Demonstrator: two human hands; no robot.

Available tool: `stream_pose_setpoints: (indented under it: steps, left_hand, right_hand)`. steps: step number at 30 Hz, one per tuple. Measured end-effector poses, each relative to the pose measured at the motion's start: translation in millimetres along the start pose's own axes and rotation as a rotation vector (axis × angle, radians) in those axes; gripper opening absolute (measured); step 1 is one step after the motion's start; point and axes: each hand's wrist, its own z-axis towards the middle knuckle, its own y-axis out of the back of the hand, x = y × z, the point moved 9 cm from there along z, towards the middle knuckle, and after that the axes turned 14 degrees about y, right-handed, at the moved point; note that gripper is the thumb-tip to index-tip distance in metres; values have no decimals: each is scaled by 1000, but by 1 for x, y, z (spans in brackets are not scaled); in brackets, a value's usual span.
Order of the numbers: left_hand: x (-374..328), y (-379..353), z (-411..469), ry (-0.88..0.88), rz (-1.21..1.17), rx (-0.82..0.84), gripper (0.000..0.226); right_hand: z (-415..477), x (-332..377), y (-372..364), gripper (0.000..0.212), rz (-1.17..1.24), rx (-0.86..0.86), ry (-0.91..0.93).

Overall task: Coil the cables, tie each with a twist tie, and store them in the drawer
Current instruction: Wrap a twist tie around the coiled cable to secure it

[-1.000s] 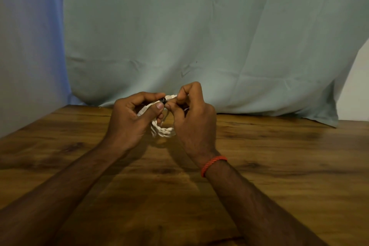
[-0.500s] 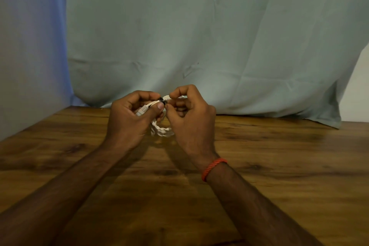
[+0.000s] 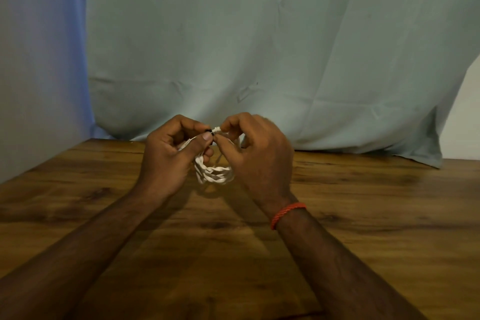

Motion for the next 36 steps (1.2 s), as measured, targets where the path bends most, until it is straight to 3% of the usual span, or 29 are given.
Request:
stream_pose_setpoints:
  steps: [4, 6, 9, 14, 19, 25, 31, 34, 36]
  left_hand:
    - [0, -1, -1, 2, 15, -1, 10]
    - [1, -1, -1, 12, 24, -10, 9]
    - [5, -1, -1, 38, 51, -14, 11]
    - [17, 3, 1, 83, 134, -40, 22]
    - [28, 9, 3, 136, 228, -140, 38]
    - [11, 23, 8, 74, 364, -269, 35]
    - [19, 25, 8, 145, 356, -314, 32]
    - [6, 68, 19, 166, 355, -521, 29]
    - [-9, 101, 24, 100, 429, -638, 22]
  right_hand:
    - [0, -25, 0, 42, -9, 47, -103]
    - [-3, -27, -16, 48, 197, 144, -138]
    - [-11, -16, -39, 42, 460, 279, -183]
    - [-15, -7, -48, 33, 461, 381, -143]
    - [-16, -1, -56, 39, 381, 496, -112]
    - [-16, 4, -59, 37, 400, 559, -79]
    - [-17, 7, -62, 29, 448, 591, -132]
    - [-38, 16, -77, 22, 389, 816, -43]
    - [-48, 23, -84, 21, 391, 838, -16]
